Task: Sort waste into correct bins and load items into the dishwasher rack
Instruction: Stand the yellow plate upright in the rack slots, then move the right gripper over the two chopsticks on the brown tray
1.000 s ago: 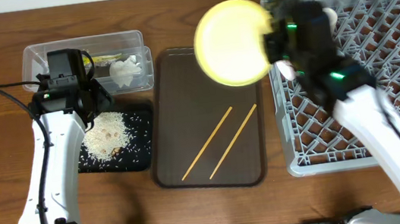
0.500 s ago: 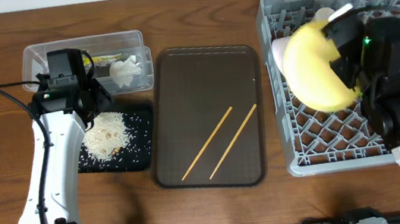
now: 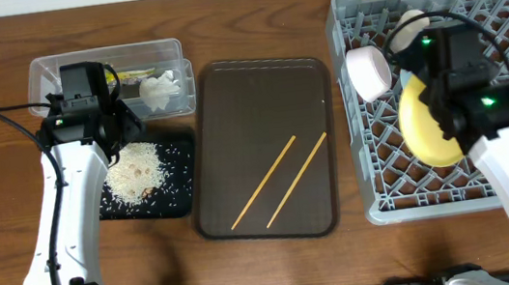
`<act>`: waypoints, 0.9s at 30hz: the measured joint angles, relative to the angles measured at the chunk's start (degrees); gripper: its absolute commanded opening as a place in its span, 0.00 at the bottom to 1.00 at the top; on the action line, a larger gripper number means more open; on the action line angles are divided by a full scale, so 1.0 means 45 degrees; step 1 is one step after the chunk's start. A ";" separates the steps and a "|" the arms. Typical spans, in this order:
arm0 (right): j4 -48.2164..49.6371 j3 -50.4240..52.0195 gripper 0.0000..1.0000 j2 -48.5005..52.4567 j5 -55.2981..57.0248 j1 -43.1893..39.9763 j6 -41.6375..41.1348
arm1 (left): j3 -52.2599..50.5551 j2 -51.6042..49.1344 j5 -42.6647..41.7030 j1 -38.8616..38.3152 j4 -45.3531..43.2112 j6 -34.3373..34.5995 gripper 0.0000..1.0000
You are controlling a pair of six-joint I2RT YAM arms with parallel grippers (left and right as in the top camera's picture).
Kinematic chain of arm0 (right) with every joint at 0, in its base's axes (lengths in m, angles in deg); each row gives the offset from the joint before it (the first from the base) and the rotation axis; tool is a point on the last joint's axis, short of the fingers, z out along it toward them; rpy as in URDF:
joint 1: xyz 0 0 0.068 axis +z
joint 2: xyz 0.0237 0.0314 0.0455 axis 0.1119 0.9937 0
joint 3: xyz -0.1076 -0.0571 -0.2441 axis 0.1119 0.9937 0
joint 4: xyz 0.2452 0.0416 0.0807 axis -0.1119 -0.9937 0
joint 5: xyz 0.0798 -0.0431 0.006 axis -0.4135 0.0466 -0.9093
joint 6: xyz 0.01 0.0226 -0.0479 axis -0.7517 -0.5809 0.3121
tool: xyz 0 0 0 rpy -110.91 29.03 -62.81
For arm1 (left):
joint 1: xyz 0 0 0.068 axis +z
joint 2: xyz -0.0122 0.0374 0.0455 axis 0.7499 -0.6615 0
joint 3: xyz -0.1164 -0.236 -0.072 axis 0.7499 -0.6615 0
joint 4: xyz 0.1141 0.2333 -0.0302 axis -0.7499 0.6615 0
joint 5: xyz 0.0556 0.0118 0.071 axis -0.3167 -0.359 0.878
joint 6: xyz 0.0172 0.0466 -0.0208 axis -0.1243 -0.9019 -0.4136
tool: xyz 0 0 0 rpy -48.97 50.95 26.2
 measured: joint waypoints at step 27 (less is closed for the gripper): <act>0.3215 -0.0073 0.72 0.0311 -0.7966 0.1778 -0.8199 | 0.0000 0.0000 0.0005 0.0000 0.0019 0.0000 0.88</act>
